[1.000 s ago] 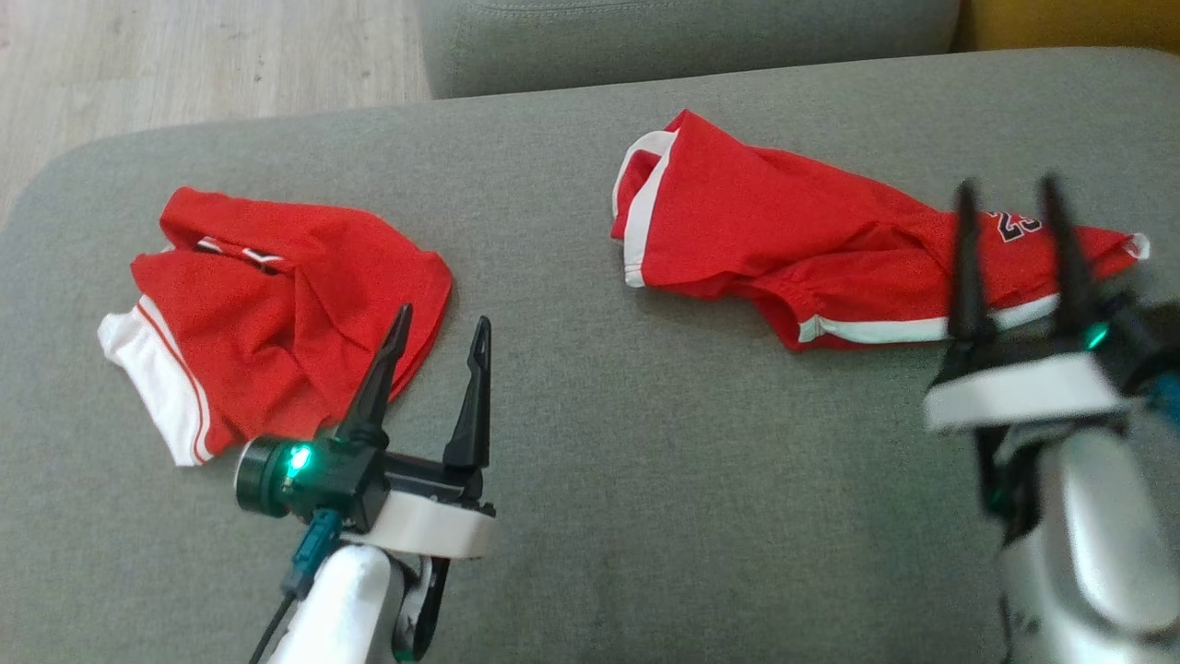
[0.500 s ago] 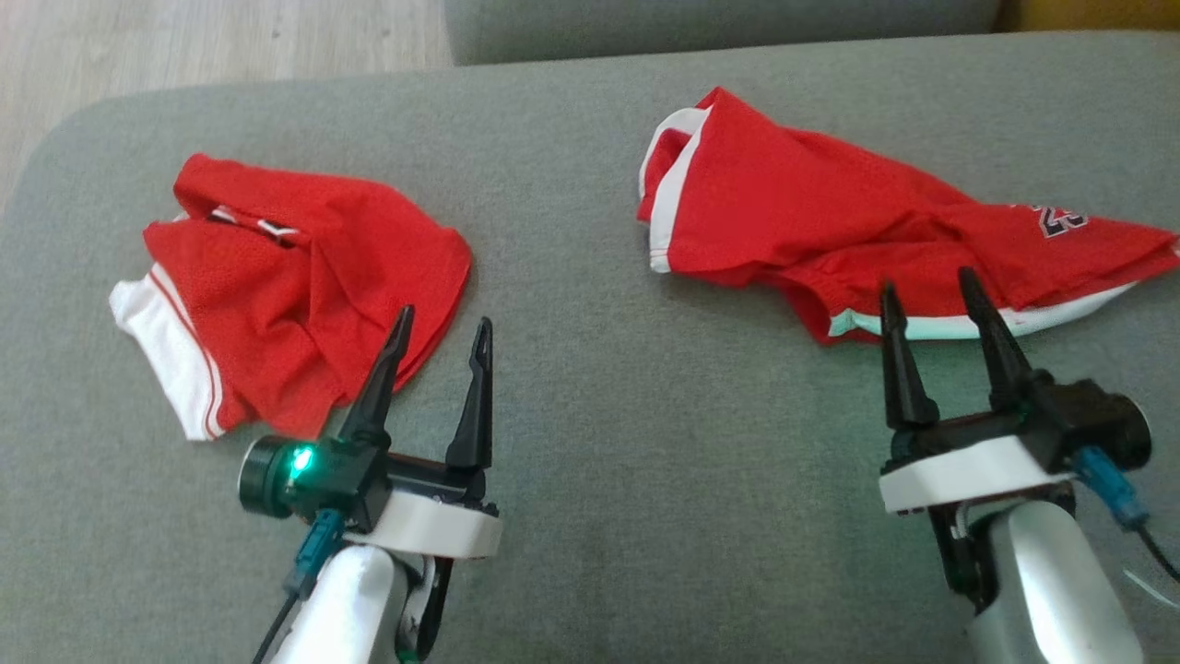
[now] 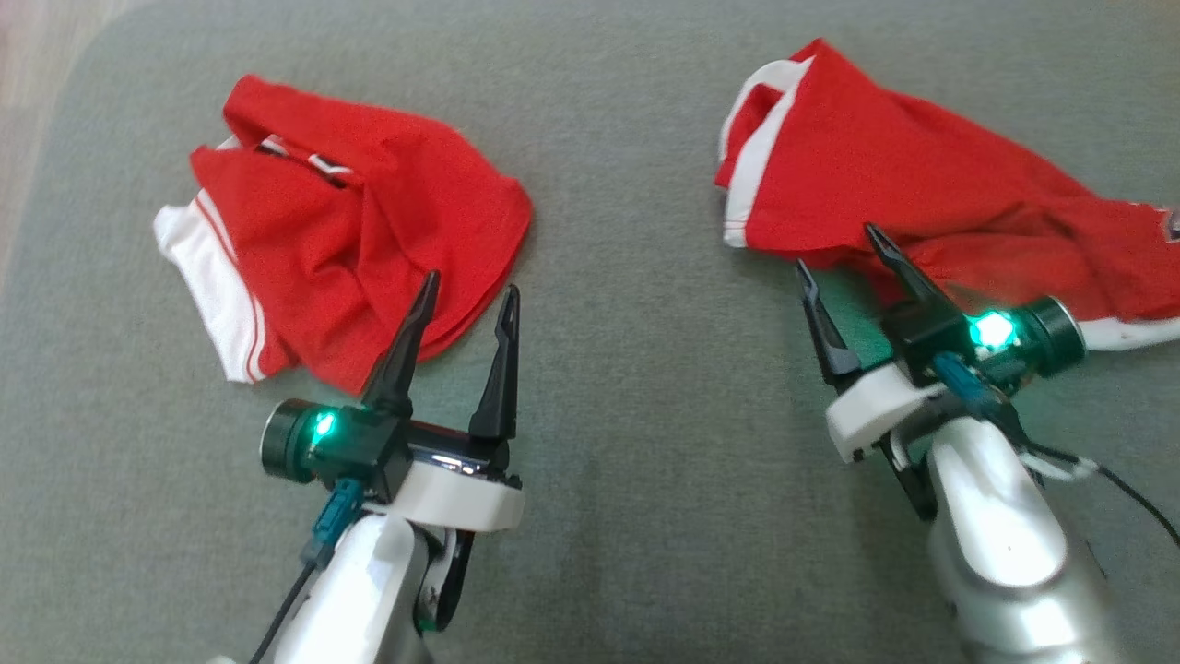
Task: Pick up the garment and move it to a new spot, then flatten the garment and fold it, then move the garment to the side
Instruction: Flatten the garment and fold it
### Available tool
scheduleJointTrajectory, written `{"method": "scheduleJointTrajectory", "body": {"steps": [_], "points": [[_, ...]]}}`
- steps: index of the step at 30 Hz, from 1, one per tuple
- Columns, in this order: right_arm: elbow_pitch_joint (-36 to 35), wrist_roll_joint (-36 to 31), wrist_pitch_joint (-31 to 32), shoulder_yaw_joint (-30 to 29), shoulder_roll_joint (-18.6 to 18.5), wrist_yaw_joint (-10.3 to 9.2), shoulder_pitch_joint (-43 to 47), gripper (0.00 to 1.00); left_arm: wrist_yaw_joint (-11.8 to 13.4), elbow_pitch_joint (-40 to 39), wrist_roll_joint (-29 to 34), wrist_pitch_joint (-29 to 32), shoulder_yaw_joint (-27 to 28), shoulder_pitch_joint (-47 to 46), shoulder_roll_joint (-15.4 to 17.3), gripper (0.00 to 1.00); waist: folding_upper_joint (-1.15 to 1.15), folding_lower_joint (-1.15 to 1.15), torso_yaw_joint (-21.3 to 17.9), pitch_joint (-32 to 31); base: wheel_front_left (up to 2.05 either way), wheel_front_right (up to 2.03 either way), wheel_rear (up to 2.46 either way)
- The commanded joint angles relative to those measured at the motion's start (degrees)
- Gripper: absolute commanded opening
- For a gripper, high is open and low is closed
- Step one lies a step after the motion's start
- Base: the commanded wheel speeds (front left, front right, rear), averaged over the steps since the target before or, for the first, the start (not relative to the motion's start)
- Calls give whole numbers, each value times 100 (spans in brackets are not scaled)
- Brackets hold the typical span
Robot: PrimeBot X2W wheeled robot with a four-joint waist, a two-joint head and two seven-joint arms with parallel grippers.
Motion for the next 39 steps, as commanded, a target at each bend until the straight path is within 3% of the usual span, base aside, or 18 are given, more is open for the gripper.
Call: {"method": "scheduleJointTrajectory", "body": {"steps": [1,15,16,17,18,26,32,39], "points": [[-64,-97,-13,163,-1,-4,-240,100,38,-147,-22,-55,113,-247,8,100,0,0,106,108,0,0,0],[819,-914,-242,176,-1,-4,-862,100,135,-142,-138,-55,-23,-409,8,100,0,0,308,308,0,0,0],[855,-926,-253,157,-1,-4,-886,63,140,-143,-139,-55,-17,-412,8,100,0,0,300,313,0,0,0],[884,-934,-263,132,-1,-4,-907,19,142,-141,-136,-55,-10,-413,8,100,0,0,289,313,0,0,0],[904,-937,-275,109,-1,-4,-924,0,142,-136,-128,-55,1,-412,8,100,0,0,274,310,0,0,0],[573,-172,-429,-32,-1,-4,-755,0,99,-57,-33,-55,203,-295,8,100,0,0,-28,15,0,0,0],[-158,475,-447,-244,-1,-4,-242,0,63,-28,18,-55,345,-99,8,100,0,0,-342,-393,0,0,0],[-1109,748,-334,-937,-1,-4,546,0,51,-49,22,-55,476,149,8,100,0,0,-725,-805,0,0,0]]}}
